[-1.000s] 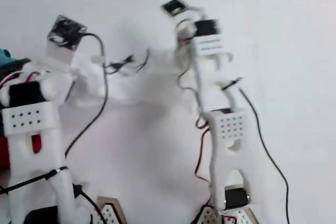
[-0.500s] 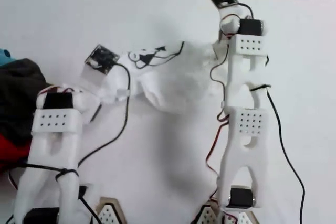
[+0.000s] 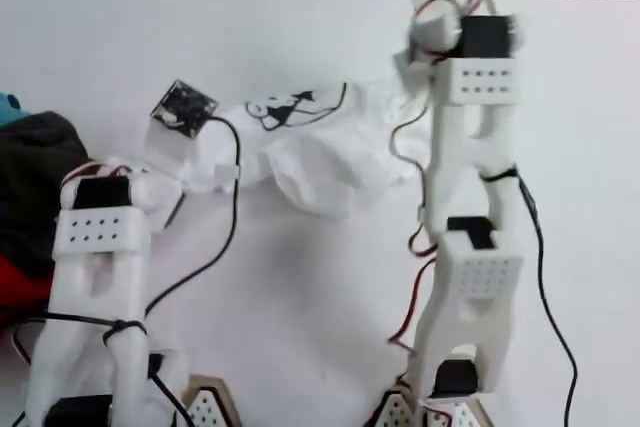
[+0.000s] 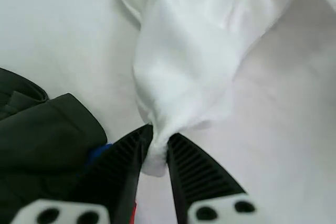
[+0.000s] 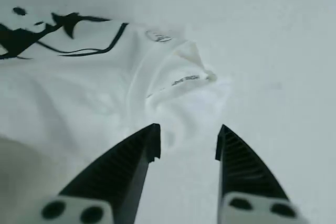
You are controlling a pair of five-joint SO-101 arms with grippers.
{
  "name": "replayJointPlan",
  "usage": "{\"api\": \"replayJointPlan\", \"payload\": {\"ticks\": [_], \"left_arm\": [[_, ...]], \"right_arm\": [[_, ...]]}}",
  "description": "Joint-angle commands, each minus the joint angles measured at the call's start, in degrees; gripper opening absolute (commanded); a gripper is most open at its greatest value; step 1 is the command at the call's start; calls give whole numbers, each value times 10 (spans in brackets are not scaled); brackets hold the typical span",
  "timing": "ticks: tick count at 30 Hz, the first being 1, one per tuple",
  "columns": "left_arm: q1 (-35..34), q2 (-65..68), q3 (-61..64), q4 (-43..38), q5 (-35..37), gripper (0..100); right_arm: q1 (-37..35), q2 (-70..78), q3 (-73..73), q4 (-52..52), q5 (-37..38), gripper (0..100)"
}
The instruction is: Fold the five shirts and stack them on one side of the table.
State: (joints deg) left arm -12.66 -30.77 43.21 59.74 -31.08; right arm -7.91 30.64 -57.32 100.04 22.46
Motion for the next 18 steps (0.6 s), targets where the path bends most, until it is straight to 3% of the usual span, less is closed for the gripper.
{"api": "replayJointPlan", "payload": {"ticks": [1, 5, 11, 18], "left_arm": [[-4, -5, -13, -14, -6, 25], [-4, -5, -13, -21, -5, 25], [-4, -5, -9, -21, -5, 25], [-4, -5, -8, -20, -5, 25]], "right_arm": [[-61, -120, 164, 14, -19, 180], [-136, -240, 399, -25, -18, 180], [-191, -349, 728, -262, -17, 180], [-207, -350, 879, -418, -17, 180]]}}
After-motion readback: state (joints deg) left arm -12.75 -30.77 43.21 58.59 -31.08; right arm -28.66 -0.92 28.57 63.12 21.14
